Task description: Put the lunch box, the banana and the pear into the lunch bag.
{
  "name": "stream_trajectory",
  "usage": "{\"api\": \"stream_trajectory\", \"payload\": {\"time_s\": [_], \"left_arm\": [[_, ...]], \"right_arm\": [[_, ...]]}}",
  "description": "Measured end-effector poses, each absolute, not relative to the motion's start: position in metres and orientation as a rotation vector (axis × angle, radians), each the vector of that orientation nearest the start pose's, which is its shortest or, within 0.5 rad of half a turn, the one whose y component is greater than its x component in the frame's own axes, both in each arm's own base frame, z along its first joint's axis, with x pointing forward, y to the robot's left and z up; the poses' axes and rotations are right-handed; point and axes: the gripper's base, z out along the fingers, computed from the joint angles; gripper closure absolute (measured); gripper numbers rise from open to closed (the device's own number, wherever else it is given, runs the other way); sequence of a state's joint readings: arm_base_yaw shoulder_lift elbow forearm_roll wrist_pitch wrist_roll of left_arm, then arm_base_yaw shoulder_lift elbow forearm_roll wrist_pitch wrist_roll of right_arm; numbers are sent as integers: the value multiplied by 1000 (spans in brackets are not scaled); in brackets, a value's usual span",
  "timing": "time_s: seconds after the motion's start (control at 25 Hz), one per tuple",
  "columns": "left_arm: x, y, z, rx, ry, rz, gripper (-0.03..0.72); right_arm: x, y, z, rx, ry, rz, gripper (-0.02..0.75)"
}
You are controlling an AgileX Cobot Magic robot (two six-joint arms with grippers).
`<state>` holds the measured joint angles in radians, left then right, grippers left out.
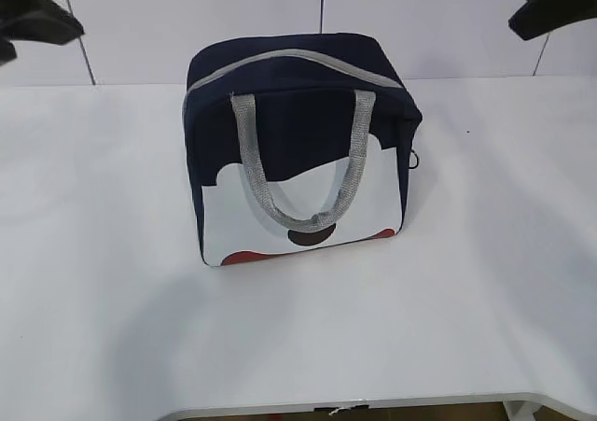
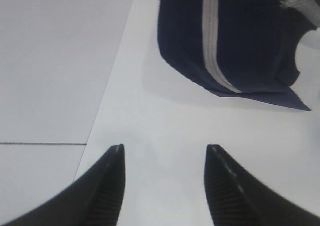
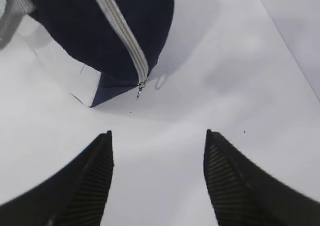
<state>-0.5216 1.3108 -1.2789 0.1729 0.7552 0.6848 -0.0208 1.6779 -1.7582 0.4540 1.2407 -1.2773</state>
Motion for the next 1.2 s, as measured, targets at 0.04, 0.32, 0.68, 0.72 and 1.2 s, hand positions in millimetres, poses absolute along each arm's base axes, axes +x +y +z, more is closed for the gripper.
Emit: {"api": "stream_trajectory", "payload": {"time_s": [0.04,0.32,0.68,0.72,1.2], "left_arm": [[249,-128,388,1316,1837,280,321],[224,-106,415,1075,1886,208,300],[193,-88,429,890,1988,115,221],[191,-87,429,875,2008,107,219],[166,-72,422,705,2272,37,217]], "right_arm": [[352,30,395,-1389,2041,86,262],[322,27,428,-1199,2098,54,262],[269,28,475,-992,2066,42,262],[263,27,479,-963,2069,40,262],[189,8,518,-430,2131,-71,262]]}}
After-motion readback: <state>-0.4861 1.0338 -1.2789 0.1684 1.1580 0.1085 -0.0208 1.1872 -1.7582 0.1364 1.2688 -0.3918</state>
